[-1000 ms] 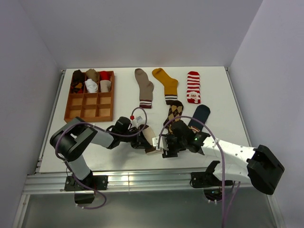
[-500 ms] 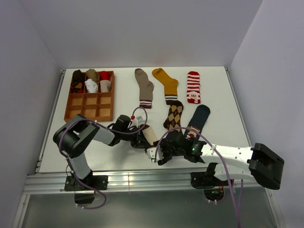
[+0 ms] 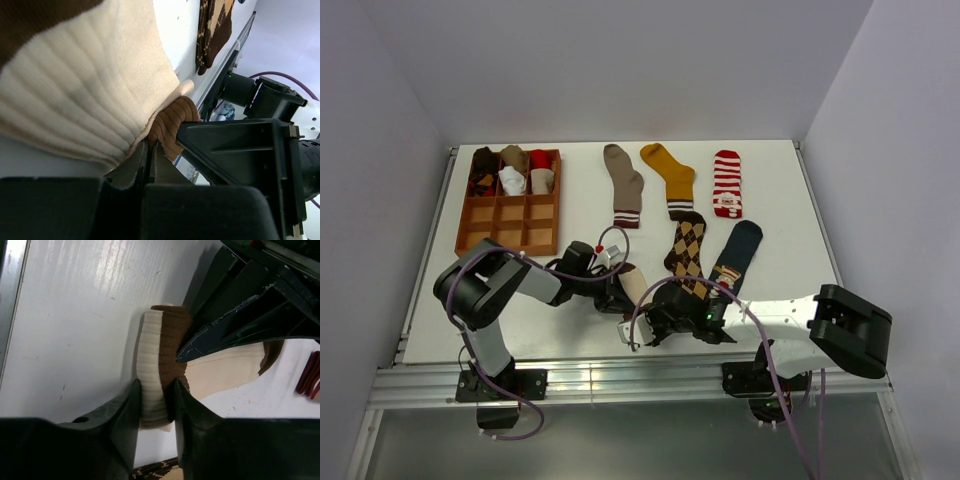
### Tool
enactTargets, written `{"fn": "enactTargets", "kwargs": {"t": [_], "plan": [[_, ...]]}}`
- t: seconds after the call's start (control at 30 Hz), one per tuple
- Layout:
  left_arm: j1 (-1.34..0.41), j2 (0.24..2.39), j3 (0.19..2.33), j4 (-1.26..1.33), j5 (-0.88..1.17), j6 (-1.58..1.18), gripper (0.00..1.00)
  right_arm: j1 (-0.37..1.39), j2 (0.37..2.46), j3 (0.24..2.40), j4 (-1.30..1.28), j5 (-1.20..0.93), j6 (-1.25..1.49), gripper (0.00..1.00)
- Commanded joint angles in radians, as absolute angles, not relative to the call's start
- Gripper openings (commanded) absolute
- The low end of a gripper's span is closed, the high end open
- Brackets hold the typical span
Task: Roll the socks
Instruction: Roll the sock at the center of the board.
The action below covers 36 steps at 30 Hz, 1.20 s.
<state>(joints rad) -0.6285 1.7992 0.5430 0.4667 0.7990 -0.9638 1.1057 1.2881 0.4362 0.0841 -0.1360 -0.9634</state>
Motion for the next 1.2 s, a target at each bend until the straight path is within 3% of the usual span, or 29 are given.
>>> {"fn": "enactTargets", "kwargs": {"t": [0.0,0.1,0.17,0.3,0.5,0.9,1.17], "plan": [[-0.632,1.865,0.468,0.173,0.618,-0.842,0.00,1.117,1.322,0.472,0.084,-0.115,-0.968,0.34],[-0.634,1.835,0.477,0.143,0.583,-0.824,0.01,1.117,1.341,0.523,0.007,-0.132,-0.951,0.25],[-0.634,1.772,0.491,0.100,0.533,-0.807,0.08,1.117,1.368,0.575,-0.064,-0.158,-0.937,0.19],[-0.635,1.651,0.525,0.016,0.441,-0.785,0.23,1.115,1.410,0.653,-0.236,-0.209,-0.913,0.17],[-0.632,1.523,0.578,-0.083,0.332,-0.750,0.35,1.109,1.519,0.722,-0.345,-0.193,-0.864,0.15],[-0.586,1.396,0.534,-0.077,0.247,-0.790,0.45,1.060,1.649,0.879,-0.580,-0.311,-0.825,0.13],[-0.565,1.469,0.549,-0.049,0.270,-0.749,0.45,1.048,1.675,0.923,-0.646,-0.334,-0.827,0.13]]}}
